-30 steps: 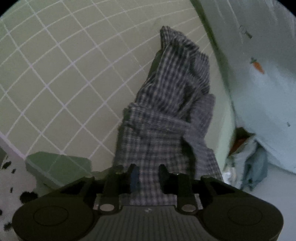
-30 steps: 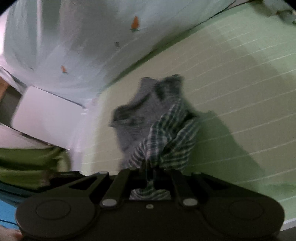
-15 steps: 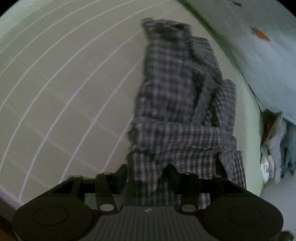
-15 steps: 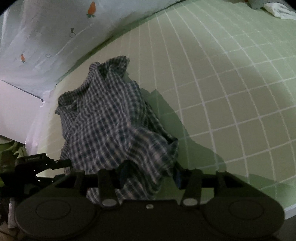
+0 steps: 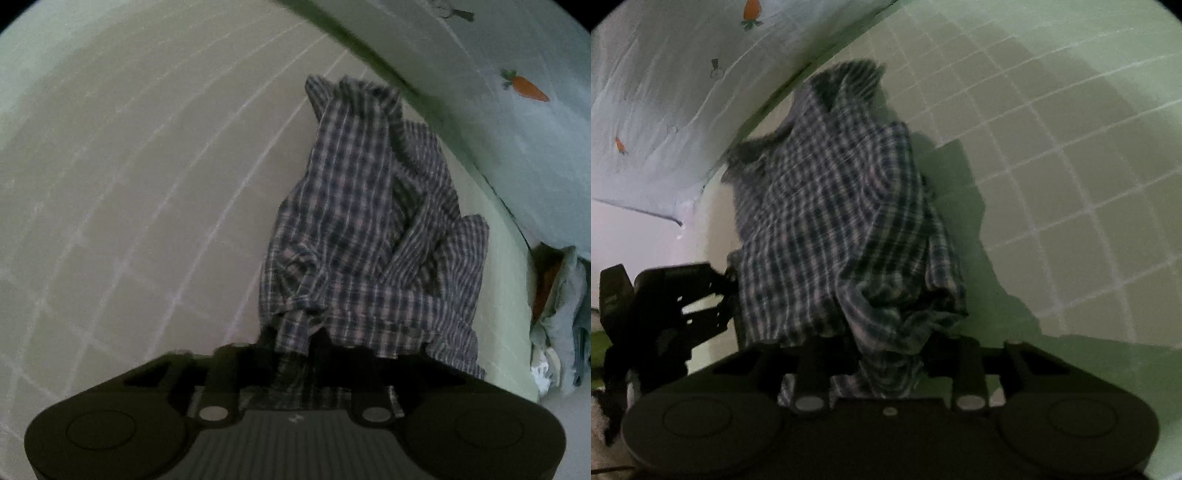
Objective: Fold clothes
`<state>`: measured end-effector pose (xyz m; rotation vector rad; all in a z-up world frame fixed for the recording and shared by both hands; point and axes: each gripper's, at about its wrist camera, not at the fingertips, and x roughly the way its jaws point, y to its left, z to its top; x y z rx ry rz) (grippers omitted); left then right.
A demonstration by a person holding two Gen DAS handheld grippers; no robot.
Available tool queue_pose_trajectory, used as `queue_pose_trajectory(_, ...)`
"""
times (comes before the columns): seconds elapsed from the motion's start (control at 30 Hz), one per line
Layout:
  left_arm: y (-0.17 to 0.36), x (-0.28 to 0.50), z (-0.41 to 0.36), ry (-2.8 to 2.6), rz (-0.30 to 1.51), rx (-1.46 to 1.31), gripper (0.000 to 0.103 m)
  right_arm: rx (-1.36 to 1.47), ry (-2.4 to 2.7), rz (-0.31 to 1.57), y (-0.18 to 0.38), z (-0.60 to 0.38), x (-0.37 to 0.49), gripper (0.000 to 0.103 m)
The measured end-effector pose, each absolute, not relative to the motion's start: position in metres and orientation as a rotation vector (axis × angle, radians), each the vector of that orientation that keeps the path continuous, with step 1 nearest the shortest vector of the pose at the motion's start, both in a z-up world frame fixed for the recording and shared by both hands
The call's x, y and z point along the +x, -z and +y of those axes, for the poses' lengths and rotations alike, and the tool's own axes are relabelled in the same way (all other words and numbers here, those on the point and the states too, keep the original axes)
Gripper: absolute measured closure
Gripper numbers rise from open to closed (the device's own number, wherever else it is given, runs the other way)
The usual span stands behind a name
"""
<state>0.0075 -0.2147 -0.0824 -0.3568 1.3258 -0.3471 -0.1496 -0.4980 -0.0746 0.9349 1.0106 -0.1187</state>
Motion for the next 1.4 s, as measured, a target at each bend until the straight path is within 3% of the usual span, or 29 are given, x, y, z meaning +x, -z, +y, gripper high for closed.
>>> queue_pose_trajectory(0.03, 0.078, 0.004, -0.210, 0.349, 1.314, -0.350, 0.046, 0.956, 0.115, 1.011, 0.075, -0.499, -0.146, 0.054)
queue_pose_trajectory(0.1, 0.071, -0.007, -0.199, 0.352, 1.300, -0.330, 0.033, 0.973, 0.135, 1.009, 0.072, -0.503, -0.145, 0.050)
queue_pose_trajectory(0.27, 0.082, -0.055, -0.175, 0.310, 1.405, -0.384, 0.032, 1.045, 0.176, 0.984, 0.077, -0.516, -0.170, 0.039)
queue_pose_trajectory(0.43, 0.094, -0.097, -0.152, 0.331, 1.471, -0.588, 0.031, 1.130, 0.199, 0.944, 0.090, -0.529, -0.185, 0.037)
queue_pose_trajectory(0.47, 0.094, -0.102, -0.150, 0.341, 1.472, -0.626, 0.031, 1.143, 0.184, 0.935, 0.091, -0.528, -0.185, 0.043)
queue_pose_trajectory(0.57, 0.093, -0.119, -0.143, 0.373, 1.473, -0.743, 0.039, 1.191, 0.125, 0.908, 0.097, -0.526, -0.182, 0.080)
queue_pose_trajectory(0.6, 0.093, -0.124, -0.141, 0.383, 1.472, -0.781, 0.058, 1.195, 0.115, 0.897, 0.097, -0.524, -0.182, 0.086)
queue_pose_trajectory(0.63, 0.093, -0.130, -0.139, 0.394, 1.471, -0.820, 0.087, 1.196, 0.106, 0.885, 0.096, -0.522, -0.182, 0.089)
queue_pose_trajectory(0.67, 0.093, -0.135, -0.136, 0.404, 1.470, -0.859, 0.097, 1.198, 0.098, 0.874, 0.096, -0.520, -0.181, 0.093)
queue_pose_trajectory(0.93, 0.084, -0.180, -0.115, 0.479, 1.454, -1.171, 0.098, 1.024, 0.028, 0.887, 0.041, -0.504, -0.239, 0.095)
queue_pose_trajectory(1.17, 0.032, -0.212, -0.088, 0.401, 1.504, -1.431, 0.097, 1.355, -0.119, 0.914, 0.010, -0.501, -0.306, 0.095)
queue_pose_trajectory(1.4, 0.028, -0.137, -0.135, 0.434, 1.428, -1.528, 0.097, 1.591, -0.114, 0.770, 0.013, -0.532, -0.265, 0.095)
